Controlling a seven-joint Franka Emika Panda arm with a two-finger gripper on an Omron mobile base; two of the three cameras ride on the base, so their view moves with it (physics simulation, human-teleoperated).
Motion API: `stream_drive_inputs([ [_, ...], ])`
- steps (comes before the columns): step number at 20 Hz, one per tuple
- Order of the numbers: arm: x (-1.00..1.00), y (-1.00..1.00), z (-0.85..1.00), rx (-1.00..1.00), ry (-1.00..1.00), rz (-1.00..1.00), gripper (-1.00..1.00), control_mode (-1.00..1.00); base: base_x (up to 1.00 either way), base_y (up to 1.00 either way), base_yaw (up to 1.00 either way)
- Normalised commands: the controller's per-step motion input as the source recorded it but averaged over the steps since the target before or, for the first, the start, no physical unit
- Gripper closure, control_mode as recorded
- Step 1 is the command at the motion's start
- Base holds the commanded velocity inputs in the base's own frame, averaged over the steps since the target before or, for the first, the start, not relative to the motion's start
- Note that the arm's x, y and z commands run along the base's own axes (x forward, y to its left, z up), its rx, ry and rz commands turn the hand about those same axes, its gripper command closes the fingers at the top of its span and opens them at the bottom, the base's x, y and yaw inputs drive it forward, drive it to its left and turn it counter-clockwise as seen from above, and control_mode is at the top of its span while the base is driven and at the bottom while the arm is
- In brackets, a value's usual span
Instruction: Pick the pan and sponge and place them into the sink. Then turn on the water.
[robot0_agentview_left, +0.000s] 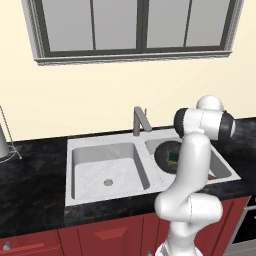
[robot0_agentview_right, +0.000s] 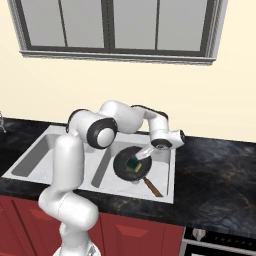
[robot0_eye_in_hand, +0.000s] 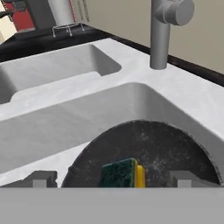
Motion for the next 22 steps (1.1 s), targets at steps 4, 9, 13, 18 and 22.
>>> stream_drive_inputs([
  [4,0.08,0.0,0.11,0.05,-0.03,0.0,-1.0,-1.0,0.0,0.0,0.0],
  [9,0.16,0.0,0.1,0.03,-0.04,0.0,-1.0,-1.0,0.0,0.0,0.0],
  [13,0.26,0.0,0.06,0.0,-0.05,0.0,-1.0,-1.0,0.0,0.0,0.0],
  [18,0.14,0.1,0.0,0.0,-0.08,-0.02,-1.0,-1.0,0.0,0.0,0.0],
  [22,0.01,0.16,0.0,0.0,-0.11,-0.08,-1.0,-1.0,0.0,0.0,0.0],
])
